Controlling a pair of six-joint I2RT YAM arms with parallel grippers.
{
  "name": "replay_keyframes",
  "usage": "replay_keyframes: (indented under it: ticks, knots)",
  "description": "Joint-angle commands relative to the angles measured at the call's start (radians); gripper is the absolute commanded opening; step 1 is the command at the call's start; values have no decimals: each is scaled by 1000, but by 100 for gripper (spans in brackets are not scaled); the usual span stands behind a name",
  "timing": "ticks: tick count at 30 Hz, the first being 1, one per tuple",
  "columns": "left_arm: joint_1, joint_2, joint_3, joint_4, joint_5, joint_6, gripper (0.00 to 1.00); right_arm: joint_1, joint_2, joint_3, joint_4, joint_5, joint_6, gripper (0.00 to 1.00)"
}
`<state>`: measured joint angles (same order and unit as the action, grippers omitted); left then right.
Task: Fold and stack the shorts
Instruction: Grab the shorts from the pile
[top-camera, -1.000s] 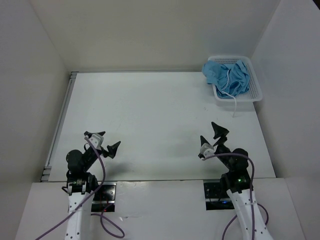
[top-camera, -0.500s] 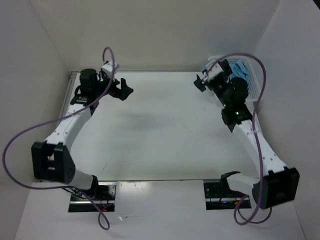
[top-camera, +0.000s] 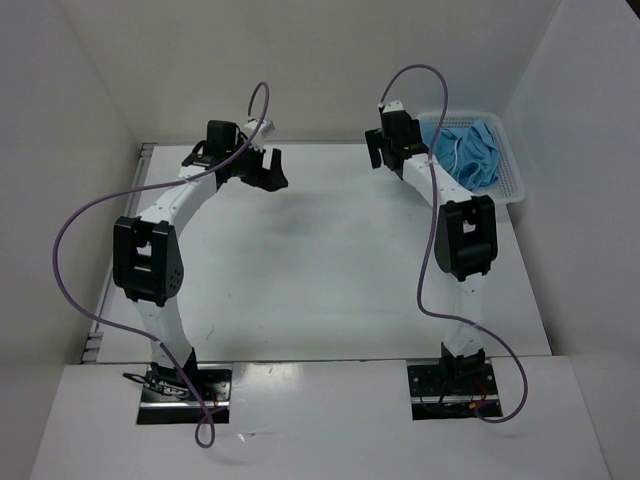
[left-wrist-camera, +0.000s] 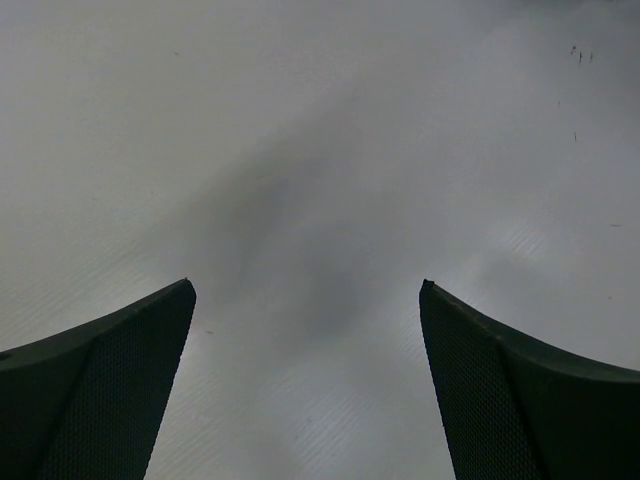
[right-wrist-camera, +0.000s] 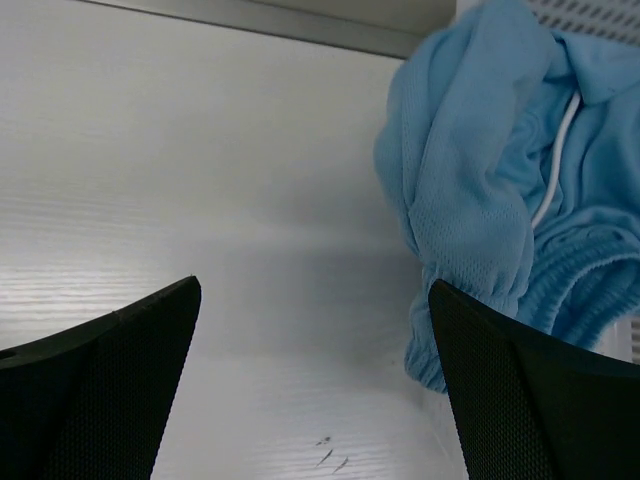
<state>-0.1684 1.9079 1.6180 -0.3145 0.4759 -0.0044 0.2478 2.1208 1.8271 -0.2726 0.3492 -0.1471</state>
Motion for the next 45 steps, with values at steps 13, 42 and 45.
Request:
replay_keyframes:
  ticks: [13,42,45]
  knots:
    - [-11,-41,-50,3,15,4,100,-38,2,32,116,310,-45,85]
    - [-11,-43,-98,-6,7,4,100,-104,33,32,24,47,-147,57]
    - [-11,-43,-98,-6,7,4,100,-104,33,21,36,74,-147,38]
